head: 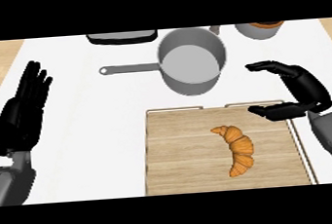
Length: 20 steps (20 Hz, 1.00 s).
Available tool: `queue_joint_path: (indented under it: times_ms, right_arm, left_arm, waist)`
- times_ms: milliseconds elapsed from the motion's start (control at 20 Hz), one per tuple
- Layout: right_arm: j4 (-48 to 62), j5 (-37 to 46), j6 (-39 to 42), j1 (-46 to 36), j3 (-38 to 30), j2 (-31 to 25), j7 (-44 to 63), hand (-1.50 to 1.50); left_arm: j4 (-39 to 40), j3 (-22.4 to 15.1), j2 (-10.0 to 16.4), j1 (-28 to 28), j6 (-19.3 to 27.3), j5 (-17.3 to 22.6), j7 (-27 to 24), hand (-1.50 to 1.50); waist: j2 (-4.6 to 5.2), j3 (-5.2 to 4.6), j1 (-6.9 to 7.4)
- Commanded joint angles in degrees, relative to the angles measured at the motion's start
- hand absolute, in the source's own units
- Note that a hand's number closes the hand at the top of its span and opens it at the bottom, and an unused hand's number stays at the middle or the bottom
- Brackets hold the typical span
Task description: Pick the croissant from the tray and place it in the pot
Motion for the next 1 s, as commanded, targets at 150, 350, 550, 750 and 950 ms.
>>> queue_joint_path:
  times_ms: [150, 350, 550, 750, 950]
  right_arm:
    - [8.09, 2.82, 12.51, -3.77, -1.76, -4.51, -14.91, -1.50]
    - [7.85, 8.83, 14.77, -7.87, 2.93, -6.71, -10.70, -1.50]
    - [1.32, 14.90, 18.84, -9.35, 10.06, -12.32, -3.17, -1.50]
    - [-7.10, 20.15, 19.02, -11.15, 15.90, -11.49, 5.70, -1.50]
    - [-14.82, 23.55, 21.42, -9.07, 19.74, -11.56, 13.91, -1.50]
  left_arm:
    - [-4.22, 0.99, 0.83, -1.17, 2.86, -1.58, 8.12, 0.00]
    - [-2.68, 0.58, -0.91, 0.77, 2.40, -2.78, 4.67, 0.00]
    - [-3.89, 0.78, -0.15, 0.04, 1.69, -1.89, 6.66, 0.00]
    - [-2.75, 0.03, -2.35, 2.58, 2.52, -3.36, 3.44, 0.00]
    - [-3.48, 1.43, -0.23, 1.53, 1.32, -2.79, 6.67, 0.00]
  waist:
    - [-0.79, -0.14, -1.39]
    - [-0.76, -0.19, -1.25]
    - [-1.11, -0.27, -1.41]
    - [-1.32, -0.36, -2.01]
    - [-1.42, -0.30, -2.68]
